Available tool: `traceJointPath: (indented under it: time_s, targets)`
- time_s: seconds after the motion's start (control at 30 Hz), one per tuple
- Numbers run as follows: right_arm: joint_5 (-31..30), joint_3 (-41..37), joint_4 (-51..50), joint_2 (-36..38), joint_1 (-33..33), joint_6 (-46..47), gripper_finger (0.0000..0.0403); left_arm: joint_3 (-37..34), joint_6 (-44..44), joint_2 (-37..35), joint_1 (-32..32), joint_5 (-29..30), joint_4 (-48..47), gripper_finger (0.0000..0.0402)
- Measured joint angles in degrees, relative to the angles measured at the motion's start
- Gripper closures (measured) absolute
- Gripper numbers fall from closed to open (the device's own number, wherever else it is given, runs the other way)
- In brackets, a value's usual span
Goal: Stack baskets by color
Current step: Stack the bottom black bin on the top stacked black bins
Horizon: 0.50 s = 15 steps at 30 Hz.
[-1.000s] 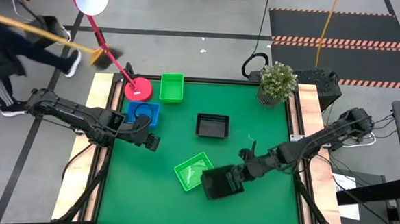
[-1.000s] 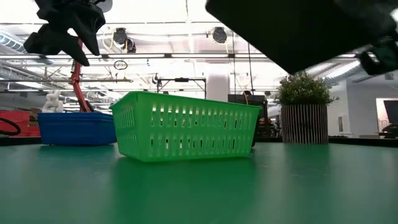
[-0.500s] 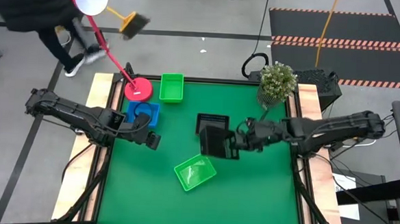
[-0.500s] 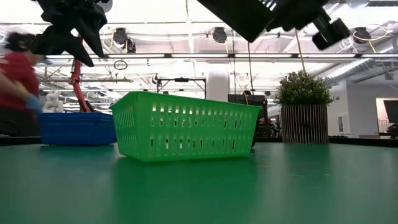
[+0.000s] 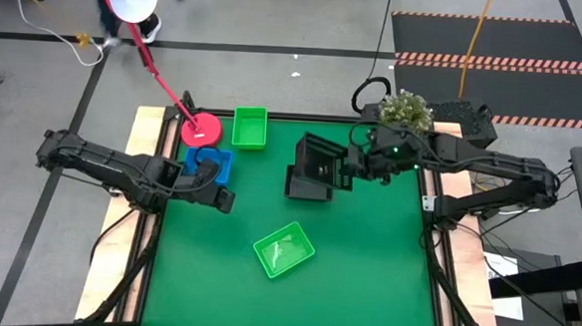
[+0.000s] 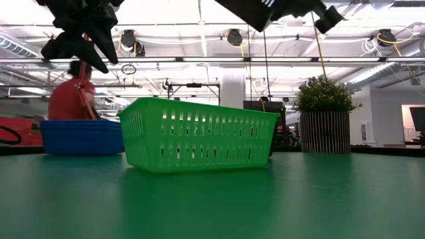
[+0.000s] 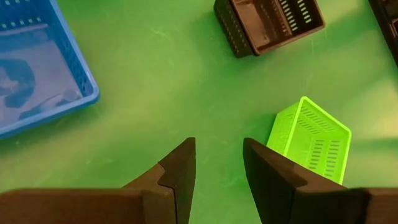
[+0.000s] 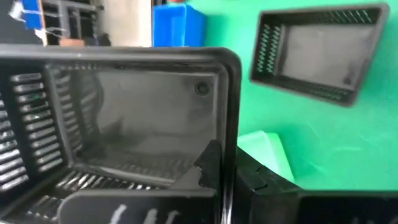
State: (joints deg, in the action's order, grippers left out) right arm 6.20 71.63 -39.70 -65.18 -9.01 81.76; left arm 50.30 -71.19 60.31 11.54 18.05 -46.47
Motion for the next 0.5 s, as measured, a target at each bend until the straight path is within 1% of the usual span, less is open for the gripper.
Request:
traceJointPath:
  time_s: [0.13, 0.27, 0.37, 0.43, 0.5]
  targets:
    - [-0.1, 0.1, 0.3, -1.5, -1.4, -2.2, 0.0403, 0.0, 0.4, 0.0, -0.1, 0.0, 0.1, 0.0268]
    - [-1.0, 0.1, 5.8, -4.0, -2.7, -6.3, 0.0403, 0.0, 0.4, 0.0, -0.1, 0.0, 0.1, 0.0268]
    - [-1.6, 0.1, 12.0, -6.1, -4.2, -6.9, 0.0403, 0.0, 0.4, 0.0, -0.1, -0.1, 0.1, 0.0268]
    - [-0.2, 0.1, 15.8, -7.6, -5.6, -6.4, 0.0403, 0.0, 0.4, 0.0, -0.1, -0.5, 0.1, 0.0268]
    - [2.8, 0.1, 18.4, -9.0, -7.0, -6.1, 0.0403, 0.0, -0.3, 0.0, -0.1, -0.9, 0.1, 0.0268]
